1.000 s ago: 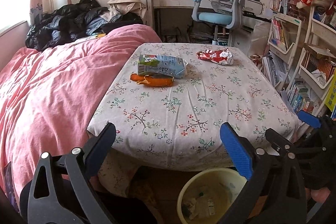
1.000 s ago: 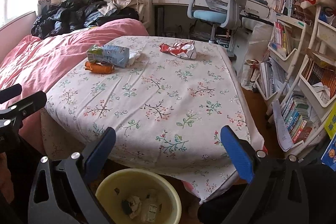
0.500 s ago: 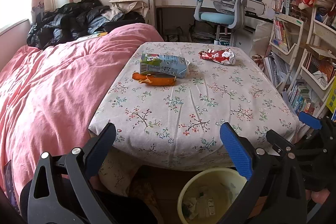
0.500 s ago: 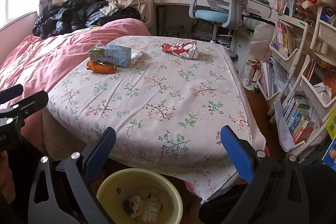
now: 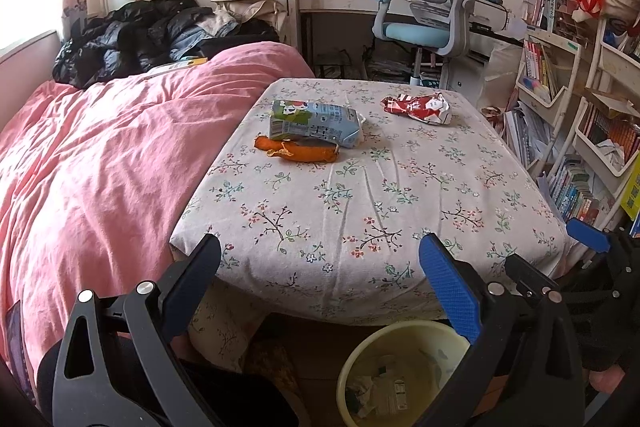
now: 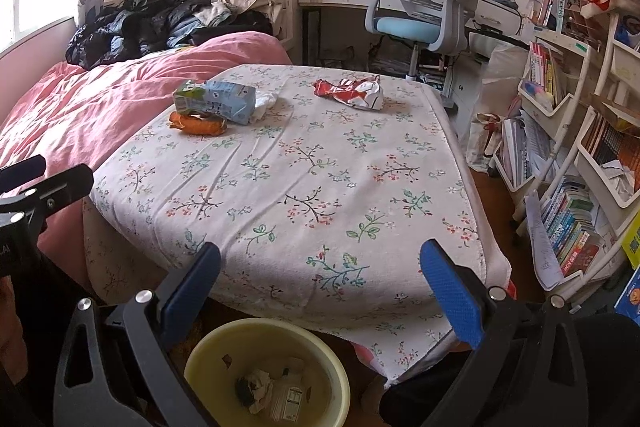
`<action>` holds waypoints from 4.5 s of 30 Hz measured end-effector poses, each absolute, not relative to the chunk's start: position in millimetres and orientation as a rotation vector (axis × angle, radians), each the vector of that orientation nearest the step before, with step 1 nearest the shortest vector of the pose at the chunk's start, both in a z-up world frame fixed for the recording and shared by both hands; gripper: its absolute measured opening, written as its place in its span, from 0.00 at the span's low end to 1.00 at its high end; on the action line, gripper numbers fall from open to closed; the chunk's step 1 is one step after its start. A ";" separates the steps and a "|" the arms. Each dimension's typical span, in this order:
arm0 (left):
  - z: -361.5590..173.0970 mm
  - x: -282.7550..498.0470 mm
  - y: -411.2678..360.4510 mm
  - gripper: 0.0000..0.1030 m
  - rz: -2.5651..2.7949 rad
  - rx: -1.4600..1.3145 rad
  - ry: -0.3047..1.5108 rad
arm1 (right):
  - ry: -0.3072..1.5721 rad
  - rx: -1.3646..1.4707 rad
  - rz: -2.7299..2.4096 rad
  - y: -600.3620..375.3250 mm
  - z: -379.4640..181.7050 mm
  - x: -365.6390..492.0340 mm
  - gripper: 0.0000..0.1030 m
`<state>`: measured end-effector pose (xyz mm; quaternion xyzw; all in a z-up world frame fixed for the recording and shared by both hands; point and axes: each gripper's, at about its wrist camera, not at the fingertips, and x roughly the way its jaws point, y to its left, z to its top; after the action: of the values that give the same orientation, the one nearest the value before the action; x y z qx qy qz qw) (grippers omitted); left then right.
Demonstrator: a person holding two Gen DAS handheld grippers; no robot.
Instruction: Collect trash
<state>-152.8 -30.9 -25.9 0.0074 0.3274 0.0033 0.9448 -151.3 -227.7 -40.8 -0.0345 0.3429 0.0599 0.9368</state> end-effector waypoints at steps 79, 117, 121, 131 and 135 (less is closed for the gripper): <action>-28.9 -149.7 -24.7 0.93 0.020 -0.037 0.683 | 0.725 -0.102 0.156 -220.1 -49.7 -149.5 0.93; -29.1 -149.1 -20.9 0.93 0.029 -0.071 0.691 | 0.726 -0.104 0.155 -218.7 -49.1 -149.5 0.93; -29.0 -149.0 -20.4 0.93 0.028 -0.071 0.691 | 0.726 -0.104 0.155 -218.5 -49.2 -149.6 0.93; -29.3 -147.8 -17.9 0.93 0.028 -0.073 0.692 | 0.726 -0.104 0.155 -218.3 -49.1 -149.6 0.93; -30.7 -148.4 -19.5 0.93 0.031 -0.076 0.697 | 0.726 -0.105 0.155 -218.1 -49.0 -149.6 0.93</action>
<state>-148.4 -19.5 -30.7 -0.0374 0.3412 0.0150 0.9391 -149.6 -218.1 -49.0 -0.0511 0.3546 0.0758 0.9305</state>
